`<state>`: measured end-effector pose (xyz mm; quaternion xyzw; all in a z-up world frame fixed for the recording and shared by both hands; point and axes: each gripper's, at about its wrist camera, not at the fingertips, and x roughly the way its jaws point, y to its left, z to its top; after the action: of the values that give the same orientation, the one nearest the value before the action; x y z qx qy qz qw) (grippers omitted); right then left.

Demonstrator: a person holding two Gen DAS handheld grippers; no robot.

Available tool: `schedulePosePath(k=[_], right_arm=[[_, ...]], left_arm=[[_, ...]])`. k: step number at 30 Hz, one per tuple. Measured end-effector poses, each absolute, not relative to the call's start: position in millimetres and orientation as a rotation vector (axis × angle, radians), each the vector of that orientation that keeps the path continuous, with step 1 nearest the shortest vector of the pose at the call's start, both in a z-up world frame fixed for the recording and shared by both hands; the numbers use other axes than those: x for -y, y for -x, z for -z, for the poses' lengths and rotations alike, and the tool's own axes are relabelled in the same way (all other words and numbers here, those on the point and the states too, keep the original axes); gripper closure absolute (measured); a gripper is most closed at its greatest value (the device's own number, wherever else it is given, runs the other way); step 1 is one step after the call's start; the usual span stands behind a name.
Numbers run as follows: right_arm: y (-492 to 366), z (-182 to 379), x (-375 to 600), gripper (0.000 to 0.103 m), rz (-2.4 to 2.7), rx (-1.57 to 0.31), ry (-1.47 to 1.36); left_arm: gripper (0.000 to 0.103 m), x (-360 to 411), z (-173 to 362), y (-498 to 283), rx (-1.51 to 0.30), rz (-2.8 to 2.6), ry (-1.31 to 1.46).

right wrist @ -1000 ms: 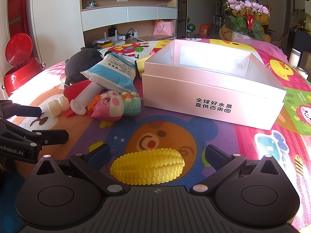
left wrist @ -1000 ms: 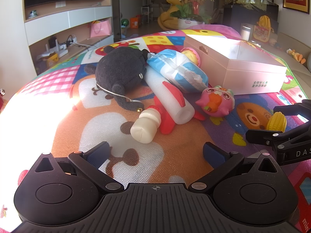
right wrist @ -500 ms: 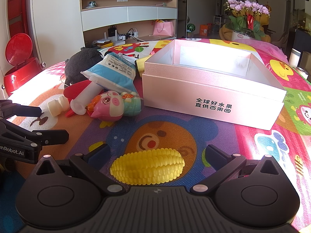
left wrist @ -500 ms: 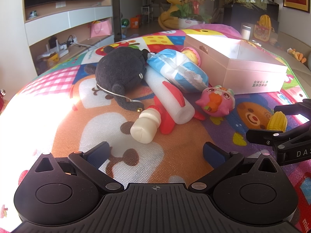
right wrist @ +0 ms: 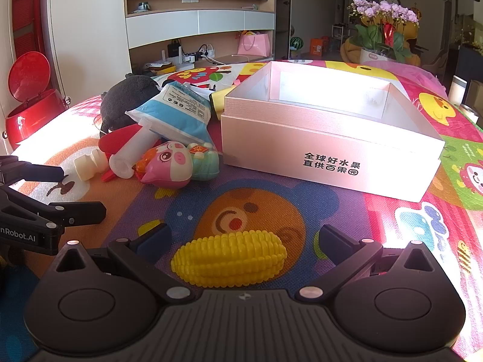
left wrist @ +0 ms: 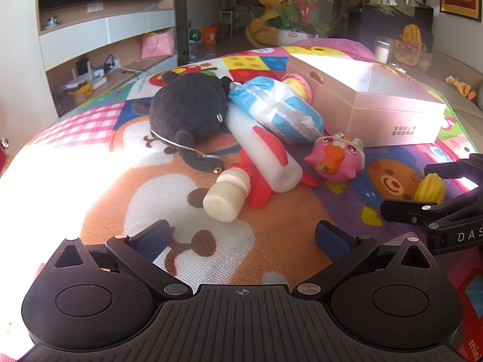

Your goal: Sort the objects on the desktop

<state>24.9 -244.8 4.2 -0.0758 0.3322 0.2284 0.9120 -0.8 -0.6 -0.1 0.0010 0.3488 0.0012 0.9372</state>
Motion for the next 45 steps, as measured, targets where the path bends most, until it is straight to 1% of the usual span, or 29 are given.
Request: schedulePosePath(k=[6,10,13,18,20,22,24,29,34,35,36,37,39,44,45], right_arm=[[-33,-7,246,0.000,-0.434,-0.716,0.080],[-44,-12,230,0.000,-0.365,-0.802,0.116],[-46,-12,223,0.000,-0.326,-0.821,0.122],[-46,-16,233,0.000,-0.419,-0.837,0.138],[-26,-22,242,0.000,-0.475,-0.766,0.134],[5,-27,248,0.000,-0.505,-0.660,0.217],[27,-27,249,0.000,-0.510,-0.606,0.303],[40,-25,254,0.000,-0.528,-0.605,0.307],[12,-22,254,0.001,-0.510,-0.637,0.211],[5,-19,252,0.004,-0.533,-0.669,0.189],[0,-17,251,0.019,-0.545,-0.686,0.166],[-3,-15,250,0.028,-0.551,-0.707,0.155],[-2,-14,248,0.038,-0.545,-0.700,0.164],[13,-12,263,0.038,-0.490,-0.687,0.158],[15,-12,267,0.038,-0.474,-0.685,0.151]], left_arm=[[0.000,0,0,1,-0.712,-0.002,-0.005],[0.000,0,0,1,-0.713,-0.002,-0.005],[0.000,1,0,1,-0.717,-0.001,-0.010],[0.000,1,-1,1,-0.722,-0.001,-0.014],[0.000,1,-1,1,-0.721,-0.001,-0.014],[0.000,1,-1,1,-0.721,-0.001,-0.013],[0.000,1,-1,1,-0.721,-0.001,-0.014],[0.000,0,-2,0,-0.722,0.005,-0.009],[0.000,-4,-15,1,-0.685,0.066,0.074],[0.000,-2,-20,1,-0.667,0.081,0.069],[0.000,3,-26,0,-0.644,0.101,0.049],[0.000,8,-31,0,-0.627,0.119,0.027],[0.000,20,-40,-5,-0.599,0.164,-0.013],[0.001,57,-39,-28,-0.580,0.280,-0.075],[0.002,63,-36,-32,-0.571,0.288,-0.103]])
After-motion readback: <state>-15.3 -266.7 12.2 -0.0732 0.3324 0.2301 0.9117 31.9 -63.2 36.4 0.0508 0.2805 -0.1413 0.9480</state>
